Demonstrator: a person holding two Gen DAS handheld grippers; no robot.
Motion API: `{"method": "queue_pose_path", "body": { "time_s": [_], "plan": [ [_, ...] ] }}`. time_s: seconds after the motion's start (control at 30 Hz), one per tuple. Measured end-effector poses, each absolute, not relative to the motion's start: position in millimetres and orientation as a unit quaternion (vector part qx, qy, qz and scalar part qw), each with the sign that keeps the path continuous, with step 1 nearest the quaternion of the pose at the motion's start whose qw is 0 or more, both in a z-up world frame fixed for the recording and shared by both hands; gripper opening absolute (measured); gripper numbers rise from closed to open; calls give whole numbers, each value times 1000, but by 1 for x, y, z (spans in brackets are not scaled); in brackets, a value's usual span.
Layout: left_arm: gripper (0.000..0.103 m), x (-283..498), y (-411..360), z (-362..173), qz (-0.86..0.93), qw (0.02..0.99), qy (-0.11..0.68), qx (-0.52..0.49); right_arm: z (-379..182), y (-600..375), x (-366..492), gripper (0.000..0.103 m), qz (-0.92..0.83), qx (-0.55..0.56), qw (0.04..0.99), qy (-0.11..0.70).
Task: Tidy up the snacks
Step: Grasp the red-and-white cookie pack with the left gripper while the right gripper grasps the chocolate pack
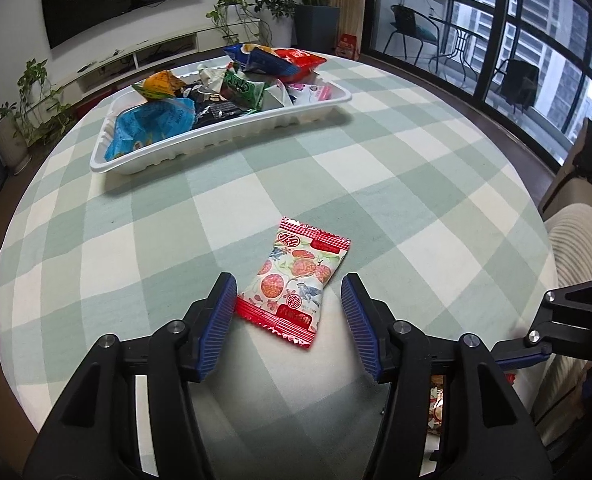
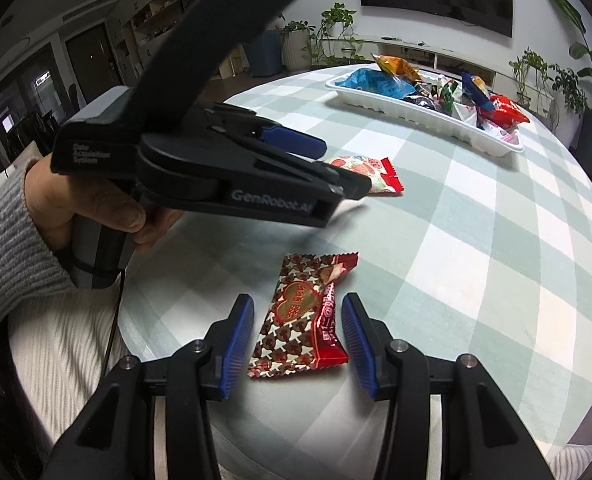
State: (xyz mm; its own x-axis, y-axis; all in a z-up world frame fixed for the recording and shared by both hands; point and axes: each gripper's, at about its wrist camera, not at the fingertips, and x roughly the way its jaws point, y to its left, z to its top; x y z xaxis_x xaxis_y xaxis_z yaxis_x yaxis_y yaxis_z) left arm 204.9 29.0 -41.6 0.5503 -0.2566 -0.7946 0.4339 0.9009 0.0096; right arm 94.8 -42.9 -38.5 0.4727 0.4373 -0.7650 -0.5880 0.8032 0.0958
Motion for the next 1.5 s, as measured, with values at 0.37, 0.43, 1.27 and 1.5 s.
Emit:
{"method": "queue_pose_path", "body": {
  "time_s": [0.37, 0.43, 1.27, 1.5],
  "plan": [
    [53, 213, 23, -51, -208, 868, 432, 128, -42, -33, 90, 46, 292, -124, 858, 403],
    [53, 215, 23, -51, -209, 868, 432, 129, -42, -34, 91, 45, 291, -125, 859, 403],
    [37, 225, 19, -53, -252, 853, 442, 117, -41, -33, 87, 42, 290, -130, 862, 396],
    [33, 220, 19, -51, -247, 858, 438, 103, -36, -45, 89, 33, 296, -90, 864, 398]
  ]
}}
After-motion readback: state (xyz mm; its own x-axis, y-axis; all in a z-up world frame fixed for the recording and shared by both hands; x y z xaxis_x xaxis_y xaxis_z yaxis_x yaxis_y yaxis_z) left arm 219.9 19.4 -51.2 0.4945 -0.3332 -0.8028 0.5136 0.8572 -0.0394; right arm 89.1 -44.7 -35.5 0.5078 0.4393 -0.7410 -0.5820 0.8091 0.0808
